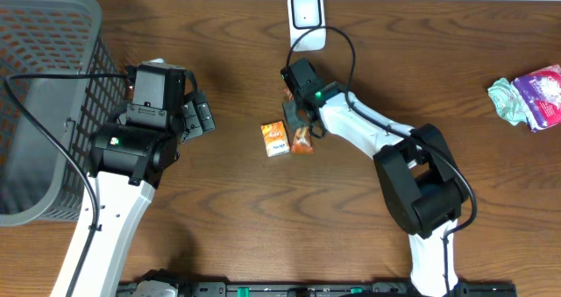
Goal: Scan the item barcode
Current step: 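Hold the TOP bar up to the scanner window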
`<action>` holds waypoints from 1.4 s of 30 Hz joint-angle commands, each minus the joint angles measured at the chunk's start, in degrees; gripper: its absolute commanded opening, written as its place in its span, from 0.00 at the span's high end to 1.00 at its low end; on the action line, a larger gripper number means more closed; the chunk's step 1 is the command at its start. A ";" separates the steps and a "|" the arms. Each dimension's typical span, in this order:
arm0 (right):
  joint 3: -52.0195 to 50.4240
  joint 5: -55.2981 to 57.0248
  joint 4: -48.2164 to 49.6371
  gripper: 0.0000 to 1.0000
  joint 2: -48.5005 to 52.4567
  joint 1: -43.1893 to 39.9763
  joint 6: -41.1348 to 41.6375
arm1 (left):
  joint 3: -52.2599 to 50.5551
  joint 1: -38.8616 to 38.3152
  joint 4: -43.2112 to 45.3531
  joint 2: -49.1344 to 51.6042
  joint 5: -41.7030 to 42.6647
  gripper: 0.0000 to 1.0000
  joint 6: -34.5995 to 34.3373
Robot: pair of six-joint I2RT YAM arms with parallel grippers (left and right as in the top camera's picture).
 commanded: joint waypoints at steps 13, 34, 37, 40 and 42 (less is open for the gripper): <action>5.95 18.91 32.92 0.99 0.85 -2.71 -1.81 | 0.39 0.13 -0.15 -0.50 -1.16 0.02 -0.50; 6.29 18.01 58.05 0.99 6.14 -8.46 3.54 | 0.39 0.13 -0.17 -0.50 -1.16 0.02 -0.50; 6.34 18.01 58.34 0.99 5.05 -8.55 3.54 | 0.39 0.13 -0.17 -0.50 -1.16 0.02 -0.50; 6.34 18.03 58.23 0.99 4.52 -8.96 3.54 | 0.39 0.13 -0.17 -0.50 -1.16 0.02 -0.50; 6.34 18.12 57.61 0.99 4.26 -9.49 3.54 | 0.39 0.13 -0.17 -0.50 -1.16 0.02 -0.50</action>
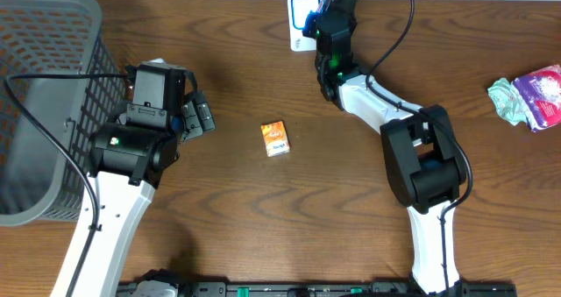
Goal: Scan the item barcode
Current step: 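Hold the TOP bar up to the scanner window, then carry the TOP bar to the right table edge and release it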
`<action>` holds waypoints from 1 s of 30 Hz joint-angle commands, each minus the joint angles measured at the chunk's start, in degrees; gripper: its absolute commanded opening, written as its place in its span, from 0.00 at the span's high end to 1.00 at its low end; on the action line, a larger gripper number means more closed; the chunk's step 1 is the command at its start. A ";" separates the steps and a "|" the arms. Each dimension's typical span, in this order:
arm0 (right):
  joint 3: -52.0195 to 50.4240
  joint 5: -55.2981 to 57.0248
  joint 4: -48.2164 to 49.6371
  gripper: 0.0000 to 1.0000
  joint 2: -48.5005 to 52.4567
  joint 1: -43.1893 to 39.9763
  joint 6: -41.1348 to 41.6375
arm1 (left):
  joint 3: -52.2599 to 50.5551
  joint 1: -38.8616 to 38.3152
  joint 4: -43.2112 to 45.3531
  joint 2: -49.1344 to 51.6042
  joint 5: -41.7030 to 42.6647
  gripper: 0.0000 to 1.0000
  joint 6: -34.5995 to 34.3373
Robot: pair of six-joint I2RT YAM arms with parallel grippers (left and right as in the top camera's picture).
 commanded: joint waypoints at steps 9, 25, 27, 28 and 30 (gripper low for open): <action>0.92 6.01 -15.17 0.99 -8.87 -9.57 2.82 | 0.39 0.13 -0.20 -0.50 -1.16 0.02 -0.50; 0.72 10.34 -47.45 0.99 -14.56 -34.58 -16.87 | 0.39 0.13 -0.17 -0.50 -1.16 0.02 -0.50; 0.68 10.34 -49.03 0.99 -14.56 -36.98 -16.57 | 0.39 0.13 -0.20 -0.50 -1.16 0.02 -0.50; 0.68 10.34 -49.57 0.98 -14.56 -38.07 -16.59 | 0.39 0.13 -0.20 -0.50 -1.16 0.02 -0.50; 0.68 10.36 -50.53 0.95 -14.56 -40.24 -16.59 | 0.39 0.13 -0.20 -0.50 -1.16 0.02 -0.50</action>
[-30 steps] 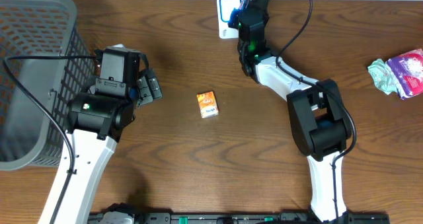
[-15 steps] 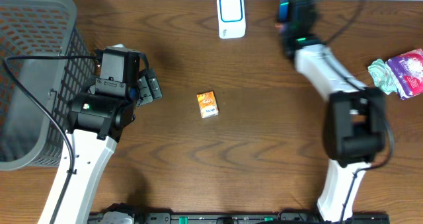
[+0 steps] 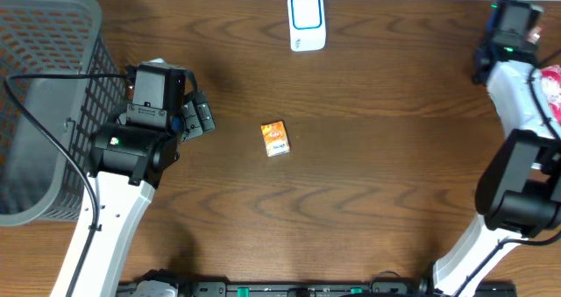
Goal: Scan the item barcode
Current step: 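Carry the TOP bar to the right table edge and release it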
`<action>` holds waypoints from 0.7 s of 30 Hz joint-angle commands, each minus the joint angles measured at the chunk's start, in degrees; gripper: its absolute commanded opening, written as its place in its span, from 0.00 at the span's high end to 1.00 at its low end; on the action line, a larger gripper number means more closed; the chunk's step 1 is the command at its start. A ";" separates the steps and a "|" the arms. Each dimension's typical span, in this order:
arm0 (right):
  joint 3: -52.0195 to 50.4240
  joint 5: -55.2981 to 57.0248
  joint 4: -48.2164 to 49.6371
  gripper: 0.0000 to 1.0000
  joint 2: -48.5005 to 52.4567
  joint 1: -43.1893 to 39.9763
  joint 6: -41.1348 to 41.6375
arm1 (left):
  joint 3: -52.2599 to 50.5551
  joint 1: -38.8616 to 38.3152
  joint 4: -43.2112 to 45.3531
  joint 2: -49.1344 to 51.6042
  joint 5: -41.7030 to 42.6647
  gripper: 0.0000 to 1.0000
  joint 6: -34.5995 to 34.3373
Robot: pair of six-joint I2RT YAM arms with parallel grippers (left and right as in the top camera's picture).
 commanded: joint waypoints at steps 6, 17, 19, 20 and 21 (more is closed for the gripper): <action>0.37 0.39 -3.54 0.93 -0.76 -7.74 -0.63 | 0.39 0.13 -0.20 -0.50 -1.16 0.02 -0.50; 0.28 -20.04 -5.35 0.54 -0.79 -9.79 -0.63 | 0.39 0.13 -0.17 -0.50 -1.16 0.02 -0.50; 0.31 -21.92 -4.68 0.55 -1.01 -8.96 -0.59 | 0.39 0.13 -0.20 -0.50 -1.16 0.02 -0.50; 0.31 -21.94 -4.33 0.56 -1.29 -8.50 -0.44 | 0.39 0.13 -0.17 -0.50 -1.16 0.02 -0.50; 0.31 -21.92 -3.98 0.56 -1.70 -7.96 -0.46 | 0.39 0.13 -0.20 -0.50 -1.16 0.02 -0.50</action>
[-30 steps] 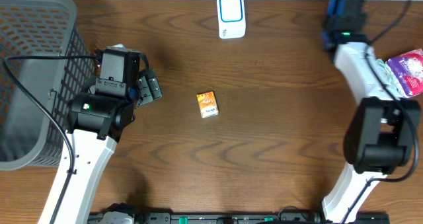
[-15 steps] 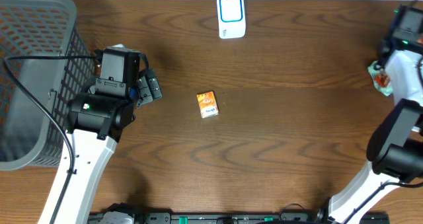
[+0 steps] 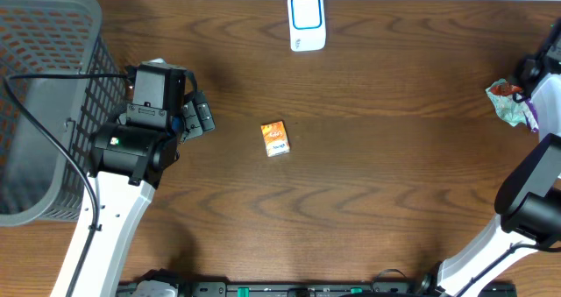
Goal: Scan the item barcode
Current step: 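Carry the TOP bar to the right table edge and release it, then move the right gripper down to the small orange packet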
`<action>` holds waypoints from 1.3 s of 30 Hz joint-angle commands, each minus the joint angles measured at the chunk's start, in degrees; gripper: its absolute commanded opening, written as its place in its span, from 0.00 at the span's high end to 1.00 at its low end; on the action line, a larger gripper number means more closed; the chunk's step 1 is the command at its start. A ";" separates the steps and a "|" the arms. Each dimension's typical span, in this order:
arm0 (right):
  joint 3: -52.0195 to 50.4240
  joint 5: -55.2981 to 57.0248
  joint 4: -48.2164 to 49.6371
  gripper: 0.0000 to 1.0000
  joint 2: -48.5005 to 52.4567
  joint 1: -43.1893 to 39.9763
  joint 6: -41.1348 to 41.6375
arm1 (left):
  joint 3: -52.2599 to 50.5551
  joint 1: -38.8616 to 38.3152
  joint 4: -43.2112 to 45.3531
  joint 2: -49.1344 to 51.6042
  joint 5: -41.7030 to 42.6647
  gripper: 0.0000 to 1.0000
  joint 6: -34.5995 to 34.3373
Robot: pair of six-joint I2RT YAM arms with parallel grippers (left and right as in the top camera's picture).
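Observation:
A small orange box (image 3: 275, 139) lies flat in the middle of the table. The white barcode scanner (image 3: 307, 21) with its blue-rimmed window stands at the far edge. At the right edge of the overhead view, my right gripper (image 3: 524, 76) hovers by a pile where a small orange-red packet (image 3: 502, 88) rests on a green wrapper (image 3: 506, 104). The frame does not show whether its fingers still grip the packet. My left gripper (image 3: 198, 116) stands open beside the basket, well left of the box, with nothing between its fingers.
A large grey mesh basket (image 3: 44, 113) fills the far left. The left arm's black cable runs over the basket's rim. The right arm covers part of the pile at the right edge.
The right arm has moved from the far right corner down to the pile at the right edge. An orange-red packet now shows on the green wrapper. The left arm and the box have not moved.
First my right gripper was at an orange-red packet lying next to the orange box. Then it held that packet in front of the scanner. Later the arm stood at the far right corner, and now it is at the pile with the packet there.

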 commanded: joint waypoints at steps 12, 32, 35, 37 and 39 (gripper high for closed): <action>0.31 -23.32 0.04 0.29 -10.93 12.50 3.69 | 0.39 0.13 -0.20 -0.50 -1.16 0.02 -0.50; -7.56 -41.79 -9.64 0.01 -10.10 37.09 3.67 | 0.39 0.13 -0.20 -0.50 -1.16 0.02 -0.50; -11.26 -41.79 -6.60 0.01 -10.10 40.68 4.20 | 0.39 0.13 -0.20 -0.50 -1.16 0.02 -0.50; -13.29 -41.77 -4.68 0.01 -10.08 42.80 6.16 | 0.39 0.13 -0.20 -0.50 -1.16 0.02 -0.50; -15.43 -41.68 -2.38 0.01 -10.05 44.74 8.81 | 0.39 0.13 -0.20 -0.50 -1.16 0.02 -0.50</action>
